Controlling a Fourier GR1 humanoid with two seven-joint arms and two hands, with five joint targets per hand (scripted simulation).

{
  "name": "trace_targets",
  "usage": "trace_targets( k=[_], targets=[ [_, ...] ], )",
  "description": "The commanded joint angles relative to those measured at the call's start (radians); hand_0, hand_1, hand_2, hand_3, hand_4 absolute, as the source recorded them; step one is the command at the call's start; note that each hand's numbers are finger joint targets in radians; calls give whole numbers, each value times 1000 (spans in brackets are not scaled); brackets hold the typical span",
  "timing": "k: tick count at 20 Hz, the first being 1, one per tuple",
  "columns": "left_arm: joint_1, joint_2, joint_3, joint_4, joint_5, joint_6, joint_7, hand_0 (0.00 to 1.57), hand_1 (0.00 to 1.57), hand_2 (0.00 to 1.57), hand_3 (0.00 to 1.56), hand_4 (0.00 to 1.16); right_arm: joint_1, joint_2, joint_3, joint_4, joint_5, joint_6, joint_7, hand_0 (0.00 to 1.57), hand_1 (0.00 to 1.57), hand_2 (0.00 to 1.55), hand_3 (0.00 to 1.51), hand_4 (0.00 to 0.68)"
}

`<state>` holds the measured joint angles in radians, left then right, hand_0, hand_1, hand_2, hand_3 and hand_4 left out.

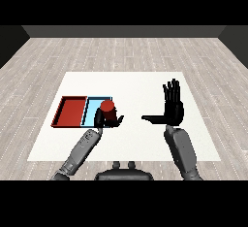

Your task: Pick the red can and put it in the red box

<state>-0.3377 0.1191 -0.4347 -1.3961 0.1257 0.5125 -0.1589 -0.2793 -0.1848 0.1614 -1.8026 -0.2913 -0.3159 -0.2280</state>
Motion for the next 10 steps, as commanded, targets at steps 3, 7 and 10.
trace_targets(
  k=[3, 7, 10],
  targets=[
    [42, 122, 80, -90, -42, -27, 30, 1571, 1571, 1561, 1461, 1111, 59, -26, -84, 89, -39, 71, -35, 0, 0, 0, 0, 0],
    [-36, 186, 165, -38, -36, -56, 92, 1571, 1571, 1552, 1420, 1119, 226, -96, -102, 54, -8, 113, -66, 0, 0, 0, 0, 0],
    [-54, 212, 168, -27, -113, -22, 136, 1571, 1571, 1550, 1416, 1135, 275, -33, -81, 143, 4, 137, -168, 0, 0, 0, 0, 0]
  ],
)
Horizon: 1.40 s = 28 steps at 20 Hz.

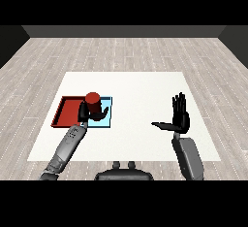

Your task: Pick the red can and put it in the red box

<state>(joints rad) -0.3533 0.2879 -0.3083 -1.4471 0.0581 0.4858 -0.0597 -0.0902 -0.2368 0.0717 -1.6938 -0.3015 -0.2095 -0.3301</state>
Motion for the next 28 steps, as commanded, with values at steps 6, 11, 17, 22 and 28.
trace_targets(
  k=[6, 11, 17, 22, 28],
  targets=[
    [-169, 139, 154, 259, -66, -65, 47, 1445, 1445, 1456, 1394, 1106, 66, 29, -10, 170, 7, 75, -100, 0, 0, 0, 0, 0],
    [-182, 195, 231, 524, -51, -121, 14, 1566, 1566, 1532, 1436, 1088, 16, 48, -11, 191, 20, 37, -58, 0, 0, 0, 0, 0],
    [-241, 161, 304, 882, -67, -103, -106, 1571, 1571, 1569, 1490, 1088, 14, 24, -47, 241, 16, 94, -136, 0, 0, 0, 0, 0],
    [-271, 190, 321, 1107, -113, -70, -120, 1395, 1395, 1435, 1432, 1046, 69, 49, -22, 225, 60, 82, -212, 0, 0, 0, 0, 0],
    [-390, 127, 299, 1304, -175, 21, -3, 635, 635, 668, 139, 684, 8, 26, -52, 214, 54, 85, -194, 0, 0, 0, 0, 0]
  ],
)
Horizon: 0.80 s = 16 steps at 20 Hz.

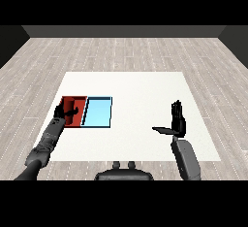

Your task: Pick the red can and put it in the red box

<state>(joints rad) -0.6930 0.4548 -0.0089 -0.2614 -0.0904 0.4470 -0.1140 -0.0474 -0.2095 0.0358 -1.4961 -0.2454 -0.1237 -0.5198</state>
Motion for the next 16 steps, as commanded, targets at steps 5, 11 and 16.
trace_targets(
  k=[5, 11, 16],
  targets=[
    [-31, 12, 31, 168, -5, -65, -26, 1246, 1246, 1169, 0, 455, 2, 29, 24, -38, 28, -20, -12, 0, 0, 0, 0, 0],
    [-87, 46, -79, 241, -121, -155, 83, 0, 0, 0, 0, 0, -12, 1, -14, -40, -17, 34, -19, 0, 0, 0, 0, 0],
    [-104, 7, -39, 241, -85, -127, 134, 0, 0, 0, 0, 0, 44, 5, 1, -70, -9, 52, -37, 0, 0, 0, 0, 0]
  ],
)
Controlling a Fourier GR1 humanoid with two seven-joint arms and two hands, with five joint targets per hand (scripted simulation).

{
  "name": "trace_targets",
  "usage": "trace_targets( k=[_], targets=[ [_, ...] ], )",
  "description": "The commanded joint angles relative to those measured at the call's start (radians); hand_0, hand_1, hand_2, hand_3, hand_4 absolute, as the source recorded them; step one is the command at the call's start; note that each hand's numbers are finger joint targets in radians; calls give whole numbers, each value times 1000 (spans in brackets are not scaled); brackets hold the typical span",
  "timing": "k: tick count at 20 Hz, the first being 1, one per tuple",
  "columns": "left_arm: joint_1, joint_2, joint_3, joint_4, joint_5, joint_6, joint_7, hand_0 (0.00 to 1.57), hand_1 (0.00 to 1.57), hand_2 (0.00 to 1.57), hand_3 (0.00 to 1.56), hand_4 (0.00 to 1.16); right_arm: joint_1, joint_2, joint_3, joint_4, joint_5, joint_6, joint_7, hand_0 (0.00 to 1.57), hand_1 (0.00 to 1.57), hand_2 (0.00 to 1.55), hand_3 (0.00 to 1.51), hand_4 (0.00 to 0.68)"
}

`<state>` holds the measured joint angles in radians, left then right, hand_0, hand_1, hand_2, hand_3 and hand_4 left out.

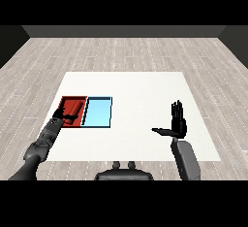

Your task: Pick the red can and put it in the red box

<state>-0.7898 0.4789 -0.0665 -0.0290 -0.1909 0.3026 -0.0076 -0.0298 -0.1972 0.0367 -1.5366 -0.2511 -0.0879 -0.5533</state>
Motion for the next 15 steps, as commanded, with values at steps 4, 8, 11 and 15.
trace_targets(
  k=[4, 8, 11, 15],
  targets=[
    [38, -2, 104, -70, 99, 87, -111, 0, 0, 0, 0, 0, 4, 18, 17, -39, 12, -1, -1, 0, 0, 0, 0, 0],
    [61, -32, 271, -229, 267, 99, -373, 0, 0, 0, 0, 0, 47, -12, 1, -39, -1, 36, -30, 0, 0, 0, 0, 0],
    [59, -74, 337, -362, 347, 22, -553, 0, 0, 0, 0, 0, 2, -7, 8, -64, -24, 38, 28, 0, 0, 0, 0, 0],
    [100, -171, 322, -514, 377, -63, -692, 0, 0, 0, 0, 0, 27, -3, 16, -33, -14, 61, -16, 0, 0, 0, 0, 0]
  ],
)
